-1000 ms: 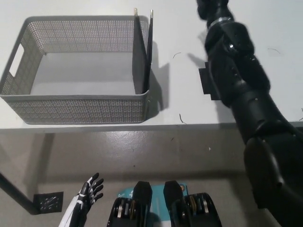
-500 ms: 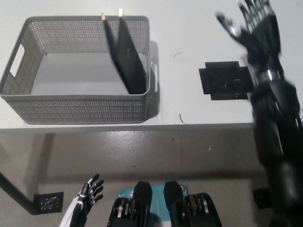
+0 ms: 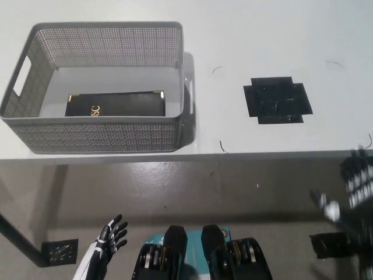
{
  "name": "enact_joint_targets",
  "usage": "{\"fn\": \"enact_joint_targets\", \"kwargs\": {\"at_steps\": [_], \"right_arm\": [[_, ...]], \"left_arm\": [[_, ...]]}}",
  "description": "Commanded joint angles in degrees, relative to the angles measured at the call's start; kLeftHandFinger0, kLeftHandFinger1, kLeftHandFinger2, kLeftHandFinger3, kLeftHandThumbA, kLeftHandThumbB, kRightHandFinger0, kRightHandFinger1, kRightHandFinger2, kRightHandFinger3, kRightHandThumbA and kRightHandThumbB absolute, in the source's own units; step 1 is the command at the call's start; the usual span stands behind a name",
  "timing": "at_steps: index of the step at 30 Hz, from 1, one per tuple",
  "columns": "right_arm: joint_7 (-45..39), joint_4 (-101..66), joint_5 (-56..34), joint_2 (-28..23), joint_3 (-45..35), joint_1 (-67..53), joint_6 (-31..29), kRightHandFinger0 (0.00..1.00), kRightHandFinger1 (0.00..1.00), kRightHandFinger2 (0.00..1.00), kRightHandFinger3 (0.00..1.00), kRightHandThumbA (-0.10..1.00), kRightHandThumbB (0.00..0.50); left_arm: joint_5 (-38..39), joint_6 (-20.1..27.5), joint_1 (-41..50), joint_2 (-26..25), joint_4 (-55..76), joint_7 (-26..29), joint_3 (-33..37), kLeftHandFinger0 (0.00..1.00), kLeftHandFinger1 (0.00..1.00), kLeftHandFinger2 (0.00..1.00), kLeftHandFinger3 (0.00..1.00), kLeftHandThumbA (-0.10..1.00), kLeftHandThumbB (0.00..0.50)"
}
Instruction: A notebook is kept standing on the table on the right hand side and a container is kept on the left hand side and the robot uses its right hand to grab the notebook and places it in the container
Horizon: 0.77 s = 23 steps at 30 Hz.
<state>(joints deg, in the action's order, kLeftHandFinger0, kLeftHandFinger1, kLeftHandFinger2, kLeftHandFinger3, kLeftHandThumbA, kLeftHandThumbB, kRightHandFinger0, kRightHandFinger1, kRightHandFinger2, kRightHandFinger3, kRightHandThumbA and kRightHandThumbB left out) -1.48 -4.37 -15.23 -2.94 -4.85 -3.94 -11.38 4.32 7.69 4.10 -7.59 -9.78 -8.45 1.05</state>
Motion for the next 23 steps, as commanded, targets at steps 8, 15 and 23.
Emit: {"fn": "enact_joint_targets", "kwargs": {"at_steps": [8,15,23], "right_arm": [[-7.4,4.8,2.1,2.5,7.7,-5.2,-15.5,1.00,1.00,1.00,1.00,1.00,0.323],[-7.7,14.3,4.2,2.4,8.1,-0.7,-15.6,1.00,1.00,1.00,1.00,1.00,0.269],[-7.4,18.9,6.1,2.0,7.9,2.2,-15.6,1.00,1.00,1.00,1.00,1.00,0.275]], "left_arm": [[-0.6,2.7,-0.3,-0.9,1.9,-0.5,-0.3,1.00,1.00,1.00,1.00,1.00,0.223],[0.2,3.0,-0.7,0.0,1.7,0.3,-1.3,1.00,1.00,1.00,1.00,1.00,0.196],[0.0,2.2,-1.1,0.2,2.1,0.4,-1.6,1.00,1.00,1.00,1.00,1.00,0.202]]}}
